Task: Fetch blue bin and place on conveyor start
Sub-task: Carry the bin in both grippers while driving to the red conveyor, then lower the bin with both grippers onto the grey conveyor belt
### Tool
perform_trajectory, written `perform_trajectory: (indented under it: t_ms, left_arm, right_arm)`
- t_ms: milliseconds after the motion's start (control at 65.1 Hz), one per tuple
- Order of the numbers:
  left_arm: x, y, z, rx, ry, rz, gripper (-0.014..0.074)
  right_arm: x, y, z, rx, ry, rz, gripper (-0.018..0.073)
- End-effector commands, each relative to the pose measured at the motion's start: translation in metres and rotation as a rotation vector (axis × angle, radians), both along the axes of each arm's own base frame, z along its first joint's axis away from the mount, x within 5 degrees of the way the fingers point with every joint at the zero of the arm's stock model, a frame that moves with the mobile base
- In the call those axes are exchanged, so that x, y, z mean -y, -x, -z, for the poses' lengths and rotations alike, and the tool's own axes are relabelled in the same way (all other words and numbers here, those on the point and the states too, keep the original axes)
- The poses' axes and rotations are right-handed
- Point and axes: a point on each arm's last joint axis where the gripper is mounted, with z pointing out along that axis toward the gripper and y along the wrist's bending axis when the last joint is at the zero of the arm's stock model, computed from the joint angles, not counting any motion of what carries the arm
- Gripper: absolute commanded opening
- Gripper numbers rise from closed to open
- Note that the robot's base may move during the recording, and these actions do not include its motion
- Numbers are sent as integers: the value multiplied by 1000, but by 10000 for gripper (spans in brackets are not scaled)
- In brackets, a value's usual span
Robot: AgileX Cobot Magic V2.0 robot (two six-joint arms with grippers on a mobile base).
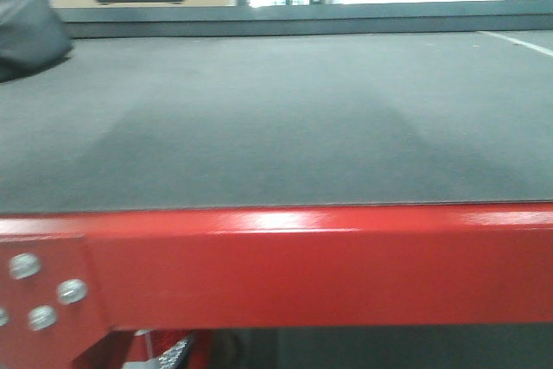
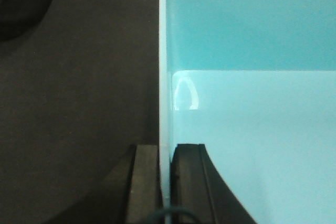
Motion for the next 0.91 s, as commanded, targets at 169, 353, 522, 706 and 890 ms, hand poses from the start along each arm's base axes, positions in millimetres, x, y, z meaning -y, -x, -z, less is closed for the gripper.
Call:
perform_trajectory:
  t_ms: [169,353,522,706,890]
  left_arm:
    - [-1,1,-6,45,-24,13,-111]
    - [-1,1,-6,45,-24,13,-111]
    - [-1,1,-6,45,-24,13,-111]
    - [-1,1,-6,45,-24,13,-111]
    - [-1,1,-6,45,-24,13,-111]
  right_arm:
    - [2,3,-8,48,6,-14,-165]
    - [1,2,-9,50,6,-14,-165]
    - [0,2,-10,67,-2,-24,-165]
    - [-3,0,-14,114,-24,-51,-165]
    - [-4,-1,-15,132,-32,-61,-165]
